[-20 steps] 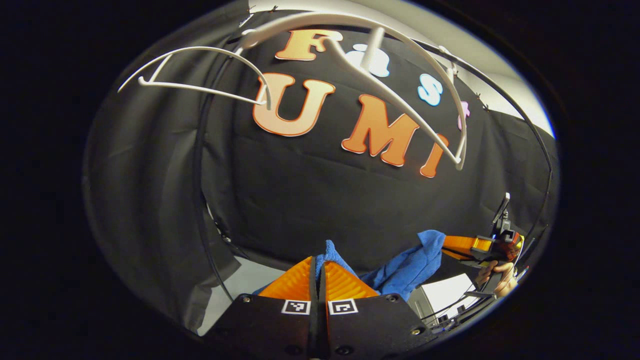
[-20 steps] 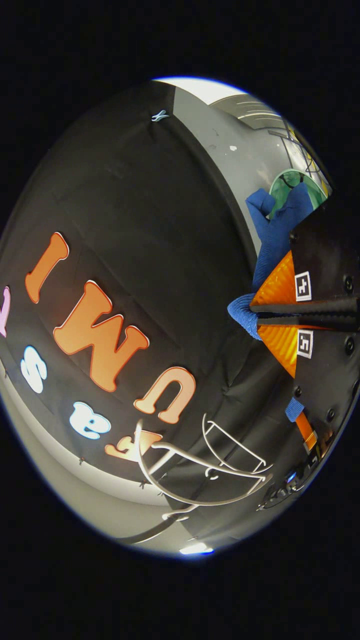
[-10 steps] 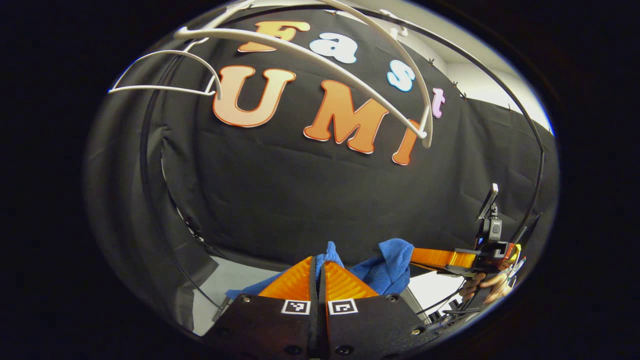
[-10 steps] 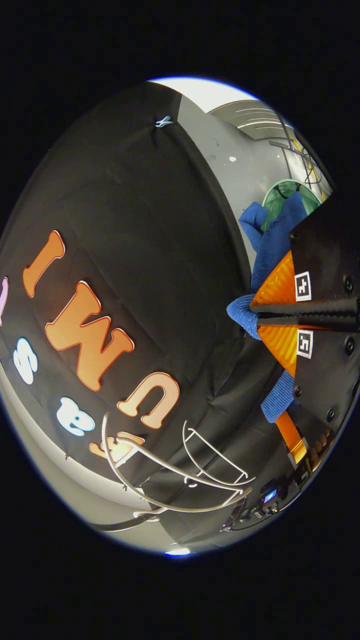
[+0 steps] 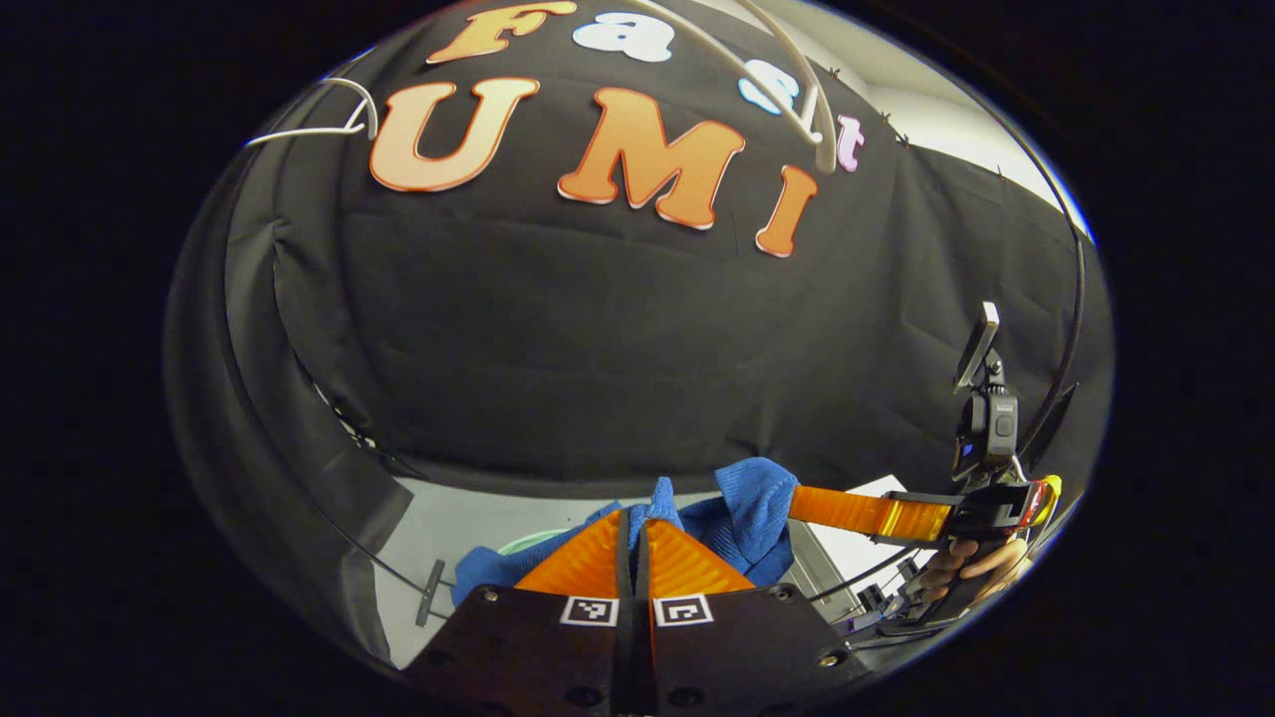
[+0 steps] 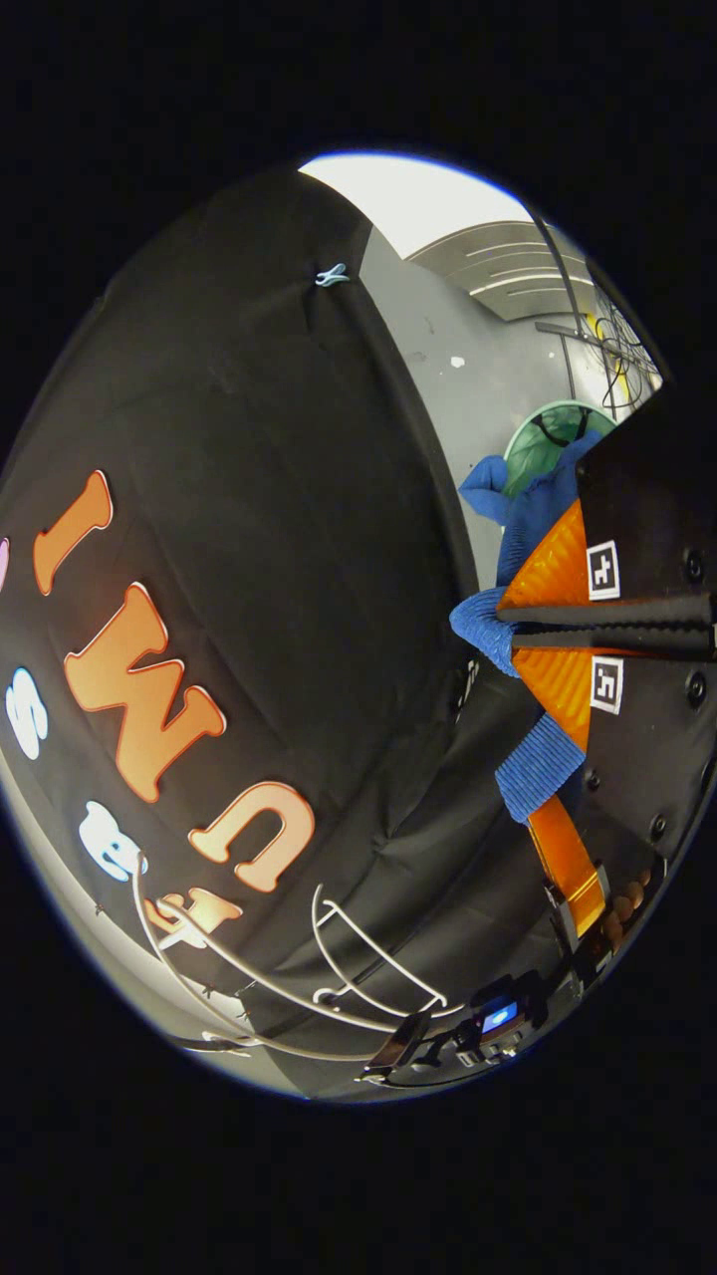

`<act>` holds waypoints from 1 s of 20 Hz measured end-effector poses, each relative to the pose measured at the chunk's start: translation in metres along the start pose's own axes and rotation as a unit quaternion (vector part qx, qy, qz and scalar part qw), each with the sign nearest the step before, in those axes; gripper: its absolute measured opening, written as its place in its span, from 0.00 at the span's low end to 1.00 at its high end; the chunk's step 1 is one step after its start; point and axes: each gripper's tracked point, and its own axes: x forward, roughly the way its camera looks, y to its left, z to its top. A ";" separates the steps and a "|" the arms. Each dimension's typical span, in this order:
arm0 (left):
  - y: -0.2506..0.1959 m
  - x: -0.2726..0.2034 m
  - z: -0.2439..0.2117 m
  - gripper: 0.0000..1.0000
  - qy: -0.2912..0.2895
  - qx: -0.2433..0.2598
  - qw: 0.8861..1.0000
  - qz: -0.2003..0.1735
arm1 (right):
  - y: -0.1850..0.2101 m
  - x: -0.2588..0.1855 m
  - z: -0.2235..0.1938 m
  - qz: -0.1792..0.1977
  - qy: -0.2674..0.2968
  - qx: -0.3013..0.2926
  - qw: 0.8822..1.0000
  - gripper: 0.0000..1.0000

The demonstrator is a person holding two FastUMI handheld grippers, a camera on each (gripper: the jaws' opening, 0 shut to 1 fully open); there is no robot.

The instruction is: Grasp the clothes on the hanger with both hands and then place them into the laundry hamper below.

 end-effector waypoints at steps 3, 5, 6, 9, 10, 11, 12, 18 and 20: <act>-0.004 0.005 -0.008 0.00 0.033 0.000 0.999 -0.004 | -0.015 0.006 -0.019 -0.022 0.017 -0.006 1.000 0.07; -0.004 0.014 -0.015 0.00 0.053 -0.002 0.999 -0.003 | -0.028 0.014 -0.031 -0.038 0.032 -0.007 0.999 0.07; -0.004 0.019 -0.021 0.00 0.064 -0.003 0.998 -0.001 | -0.033 0.018 -0.036 -0.045 0.038 -0.006 0.998 0.07; -0.001 0.027 -0.028 0.00 0.095 -0.011 0.995 0.013 | -0.050 0.034 -0.050 -0.075 0.060 -0.012 0.995 0.08; 0.003 0.028 -0.033 0.00 0.107 -0.011 0.994 0.024 | -0.059 0.041 -0.055 -0.094 0.073 -0.018 0.993 0.07; 0.009 0.028 -0.039 0.00 0.124 -0.008 0.991 0.039 | -0.069 0.042 -0.063 -0.113 0.087 -0.026 0.989 0.08; 0.015 0.025 -0.045 0.00 0.147 -0.005 0.988 0.050 | -0.075 0.046 -0.070 -0.126 0.100 -0.033 0.986 0.07; 0.016 0.025 -0.063 0.00 0.208 -0.021 0.976 0.065 | -0.085 0.067 -0.110 -0.162 0.157 -0.055 0.973 0.08; 0.020 0.025 -0.068 0.00 0.219 -0.021 0.973 0.075 | -0.094 0.072 -0.121 -0.175 0.172 -0.062 0.968 0.08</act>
